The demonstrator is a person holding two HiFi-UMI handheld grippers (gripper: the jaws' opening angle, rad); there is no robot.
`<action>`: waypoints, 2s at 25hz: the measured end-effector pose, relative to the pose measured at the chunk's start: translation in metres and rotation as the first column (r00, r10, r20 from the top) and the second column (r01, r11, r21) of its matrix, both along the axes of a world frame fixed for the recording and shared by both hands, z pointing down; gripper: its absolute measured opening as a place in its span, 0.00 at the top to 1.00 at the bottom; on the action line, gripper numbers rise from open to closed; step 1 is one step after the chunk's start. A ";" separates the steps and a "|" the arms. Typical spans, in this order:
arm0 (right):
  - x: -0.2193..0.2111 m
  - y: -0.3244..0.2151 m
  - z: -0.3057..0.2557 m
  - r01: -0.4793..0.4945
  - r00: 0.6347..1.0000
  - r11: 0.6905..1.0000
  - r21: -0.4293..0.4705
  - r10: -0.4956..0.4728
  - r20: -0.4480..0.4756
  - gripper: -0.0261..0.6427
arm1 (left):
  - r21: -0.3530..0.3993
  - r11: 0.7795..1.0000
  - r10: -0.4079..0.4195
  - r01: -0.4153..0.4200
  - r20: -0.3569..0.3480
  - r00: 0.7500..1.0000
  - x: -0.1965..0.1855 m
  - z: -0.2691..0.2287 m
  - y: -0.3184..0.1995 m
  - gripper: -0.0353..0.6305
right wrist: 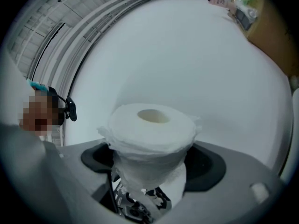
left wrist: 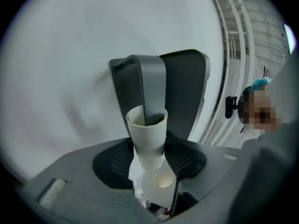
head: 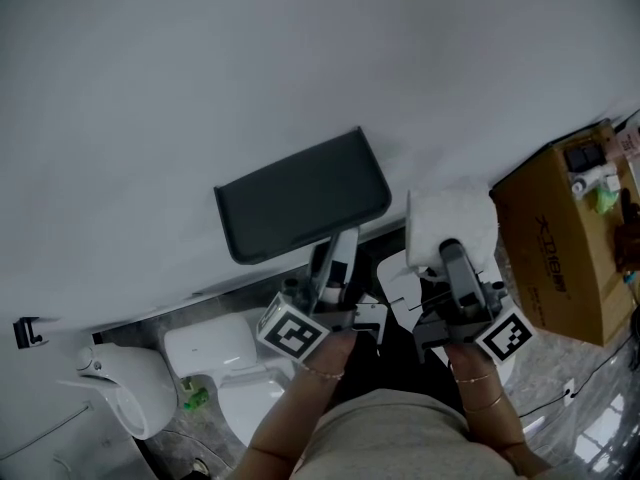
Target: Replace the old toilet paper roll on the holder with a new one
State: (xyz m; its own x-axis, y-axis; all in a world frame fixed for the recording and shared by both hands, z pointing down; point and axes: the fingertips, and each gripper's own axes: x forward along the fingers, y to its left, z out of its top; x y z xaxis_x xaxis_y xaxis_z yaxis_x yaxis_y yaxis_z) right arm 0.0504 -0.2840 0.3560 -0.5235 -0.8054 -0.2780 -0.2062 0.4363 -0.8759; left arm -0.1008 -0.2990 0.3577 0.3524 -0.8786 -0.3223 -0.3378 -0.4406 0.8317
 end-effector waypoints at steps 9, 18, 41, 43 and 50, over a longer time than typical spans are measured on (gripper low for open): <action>0.000 -0.001 -0.010 -0.013 1.000 1.000 0.023 0.012 0.008 0.31 | 0.003 0.998 0.059 -0.059 0.009 0.998 0.012 -0.001 -0.007 0.63; 0.010 -0.001 -0.011 -0.042 0.999 0.999 0.026 0.042 0.010 0.31 | 0.018 0.991 0.137 -0.136 -0.019 0.990 0.037 -0.003 -0.015 0.63; 0.060 0.036 -0.030 -0.184 0.983 0.981 0.068 0.182 0.031 0.31 | 0.034 0.940 0.339 -0.340 0.011 0.941 0.100 -0.012 0.009 0.63; 0.059 0.037 -0.031 -0.187 0.982 0.980 0.066 0.186 0.026 0.31 | 0.031 0.934 0.356 -0.356 0.017 0.934 0.100 -0.012 0.012 0.63; 0.056 0.044 -0.032 -0.175 0.985 0.982 0.077 0.173 0.027 0.31 | 0.015 0.932 0.362 -0.363 0.032 0.932 0.094 -0.007 0.031 0.63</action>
